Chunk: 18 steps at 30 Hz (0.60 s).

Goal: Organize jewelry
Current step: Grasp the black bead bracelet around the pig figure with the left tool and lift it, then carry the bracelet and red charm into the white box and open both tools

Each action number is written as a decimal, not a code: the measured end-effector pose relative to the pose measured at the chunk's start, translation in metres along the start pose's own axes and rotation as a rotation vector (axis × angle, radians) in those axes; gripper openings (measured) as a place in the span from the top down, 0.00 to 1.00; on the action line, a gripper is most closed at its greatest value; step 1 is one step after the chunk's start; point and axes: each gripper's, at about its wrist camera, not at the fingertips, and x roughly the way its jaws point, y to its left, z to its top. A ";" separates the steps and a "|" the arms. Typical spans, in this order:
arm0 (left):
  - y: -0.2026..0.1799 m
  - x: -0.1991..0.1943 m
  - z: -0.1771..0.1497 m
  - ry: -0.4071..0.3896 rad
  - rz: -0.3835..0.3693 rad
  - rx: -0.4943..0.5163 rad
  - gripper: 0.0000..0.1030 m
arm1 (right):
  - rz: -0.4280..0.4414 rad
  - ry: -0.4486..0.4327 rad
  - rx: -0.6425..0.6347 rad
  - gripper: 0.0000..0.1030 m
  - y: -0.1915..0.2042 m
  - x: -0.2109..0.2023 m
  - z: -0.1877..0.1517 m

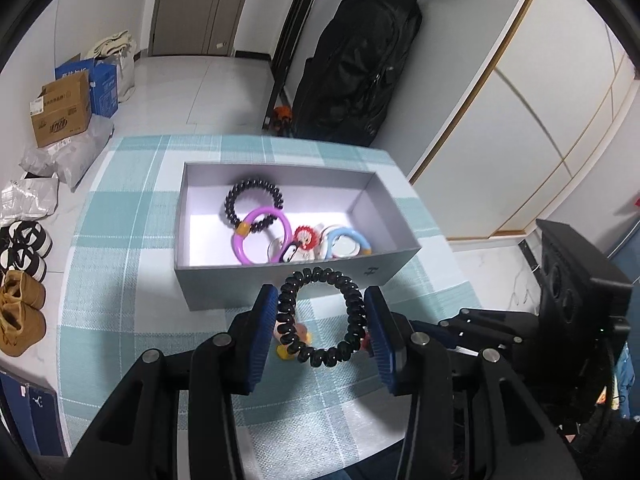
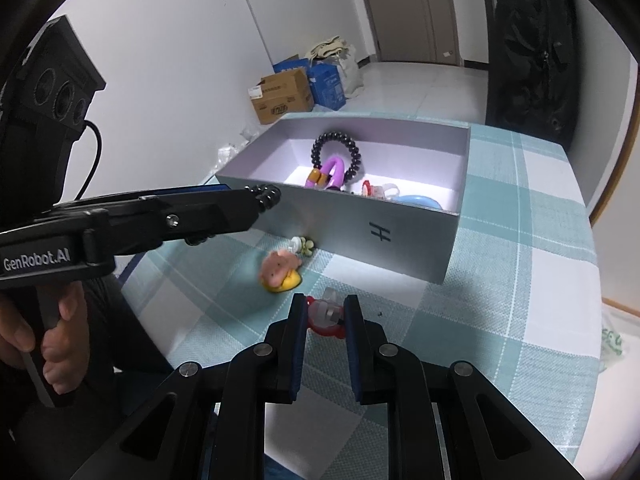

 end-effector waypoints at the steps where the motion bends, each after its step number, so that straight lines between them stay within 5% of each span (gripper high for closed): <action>1: 0.000 -0.001 0.001 -0.008 -0.004 -0.002 0.62 | 0.002 -0.003 0.003 0.83 0.000 -0.001 0.001; 18: 0.008 -0.007 0.022 -0.085 -0.039 -0.024 0.62 | 0.065 -0.175 0.109 0.83 -0.021 -0.036 0.034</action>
